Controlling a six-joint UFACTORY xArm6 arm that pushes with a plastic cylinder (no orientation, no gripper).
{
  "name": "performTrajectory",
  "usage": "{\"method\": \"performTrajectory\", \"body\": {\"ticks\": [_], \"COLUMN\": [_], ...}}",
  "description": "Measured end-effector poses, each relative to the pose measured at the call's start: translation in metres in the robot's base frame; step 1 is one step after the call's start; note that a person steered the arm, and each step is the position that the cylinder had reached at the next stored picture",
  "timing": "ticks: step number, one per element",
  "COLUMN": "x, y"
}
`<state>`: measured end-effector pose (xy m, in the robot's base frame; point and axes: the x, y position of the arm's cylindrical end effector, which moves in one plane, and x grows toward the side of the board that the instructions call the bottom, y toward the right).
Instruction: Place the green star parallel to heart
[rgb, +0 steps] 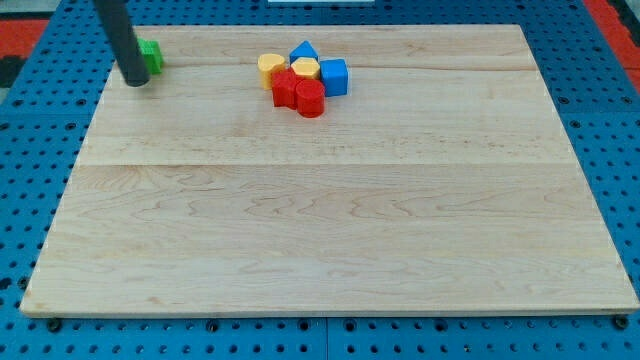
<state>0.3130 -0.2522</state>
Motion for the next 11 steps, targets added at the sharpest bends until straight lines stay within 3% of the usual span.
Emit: {"method": "performTrajectory", "body": {"ticks": [1,2,3,4,6,8,11], "x": [-0.015,-0.063,-0.07,-0.062,-0.047,-0.004,0.007], "y": [-0.052,-0.043,0.007,0.044,0.023,0.093,0.12]}}
